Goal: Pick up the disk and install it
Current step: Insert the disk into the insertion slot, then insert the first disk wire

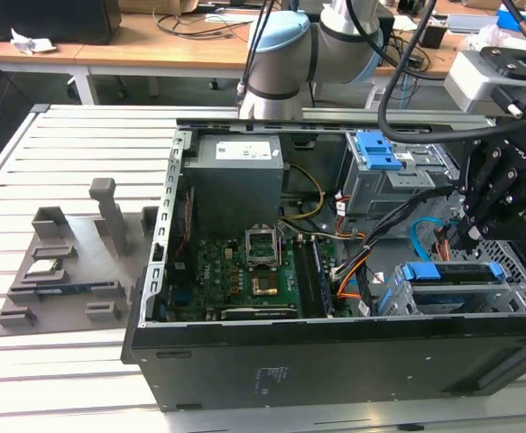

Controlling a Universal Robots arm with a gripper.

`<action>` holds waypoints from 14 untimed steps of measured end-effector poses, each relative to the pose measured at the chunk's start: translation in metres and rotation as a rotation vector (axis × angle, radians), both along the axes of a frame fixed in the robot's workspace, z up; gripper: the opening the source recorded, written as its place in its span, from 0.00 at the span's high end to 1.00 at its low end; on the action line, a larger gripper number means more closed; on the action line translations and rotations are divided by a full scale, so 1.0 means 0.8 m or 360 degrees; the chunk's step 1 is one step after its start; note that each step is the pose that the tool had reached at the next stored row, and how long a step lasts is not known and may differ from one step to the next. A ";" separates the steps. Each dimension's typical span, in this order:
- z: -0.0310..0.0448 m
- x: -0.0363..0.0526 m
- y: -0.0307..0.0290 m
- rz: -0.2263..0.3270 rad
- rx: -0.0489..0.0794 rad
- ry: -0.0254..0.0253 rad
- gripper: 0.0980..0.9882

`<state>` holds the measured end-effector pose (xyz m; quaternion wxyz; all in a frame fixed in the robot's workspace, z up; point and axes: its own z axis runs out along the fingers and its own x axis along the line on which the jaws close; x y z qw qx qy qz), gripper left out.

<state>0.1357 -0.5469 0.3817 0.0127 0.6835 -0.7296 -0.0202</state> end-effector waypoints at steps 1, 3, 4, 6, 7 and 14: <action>0.0000 0.000 0.0000 0.0000 0.0000 0.00001 0.99; 0.0000 0.000 0.0000 0.0000 0.0000 0.00001 0.99; 0.0000 0.000 0.0000 0.0000 0.0000 0.00000 0.99; 0.0000 0.000 0.0000 0.0000 0.0000 0.00001 0.99; 0.0000 0.000 0.0000 0.0000 0.0000 0.00001 0.99; 0.0000 0.002 0.0005 0.0000 0.0000 0.00001 0.99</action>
